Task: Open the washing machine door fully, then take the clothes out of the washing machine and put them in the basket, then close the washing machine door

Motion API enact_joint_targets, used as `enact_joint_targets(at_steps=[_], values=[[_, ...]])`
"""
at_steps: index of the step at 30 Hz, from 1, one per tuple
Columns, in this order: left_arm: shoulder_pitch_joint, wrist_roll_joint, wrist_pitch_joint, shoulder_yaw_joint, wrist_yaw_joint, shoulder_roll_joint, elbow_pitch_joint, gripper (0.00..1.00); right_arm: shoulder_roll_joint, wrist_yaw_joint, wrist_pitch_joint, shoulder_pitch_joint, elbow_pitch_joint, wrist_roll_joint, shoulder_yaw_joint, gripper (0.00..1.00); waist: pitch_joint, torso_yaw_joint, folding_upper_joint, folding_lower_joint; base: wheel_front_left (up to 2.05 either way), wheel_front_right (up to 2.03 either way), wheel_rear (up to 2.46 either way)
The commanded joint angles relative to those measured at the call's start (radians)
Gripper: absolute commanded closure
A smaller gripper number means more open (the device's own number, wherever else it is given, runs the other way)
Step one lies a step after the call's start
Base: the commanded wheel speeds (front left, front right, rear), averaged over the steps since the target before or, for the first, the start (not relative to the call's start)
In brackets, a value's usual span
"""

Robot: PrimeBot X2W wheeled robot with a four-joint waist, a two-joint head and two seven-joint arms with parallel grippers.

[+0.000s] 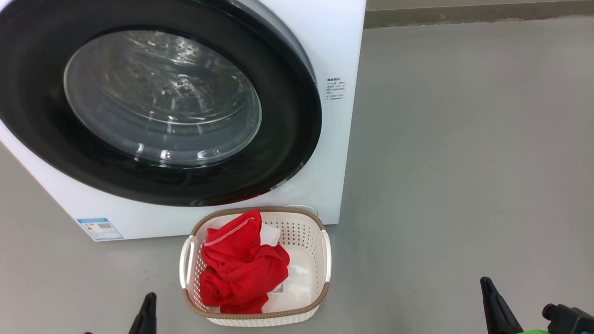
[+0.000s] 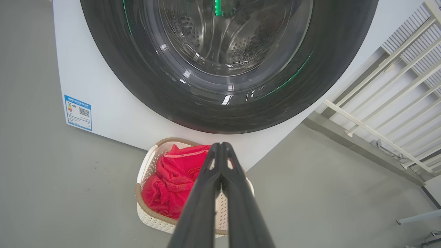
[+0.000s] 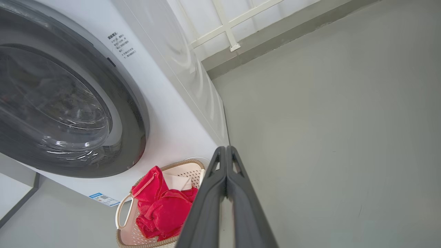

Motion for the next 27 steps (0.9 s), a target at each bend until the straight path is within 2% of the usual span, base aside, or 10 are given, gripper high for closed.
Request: enact_joint_targets(at_steps=[1, 27], values=[[-0.039, -0.028, 0.007, 0.018, -0.002, 0.010, -0.022, 1.00, -0.014, 0.000, 0.006, -0.046, -0.029, 0.037, 0.001, 1.00, 0.000, 0.000, 0.0000, -0.0001, 0.00, 0.00, 0.00], [-0.073, -0.271, 0.078, 0.043, -0.003, -0.001, -0.020, 1.00, -0.023, 0.000, 0.078, -0.092, -0.040, 0.297, -0.004, 1.00, -0.007, -0.007, 0.0000, -0.0002, 0.00, 0.00, 0.00]])
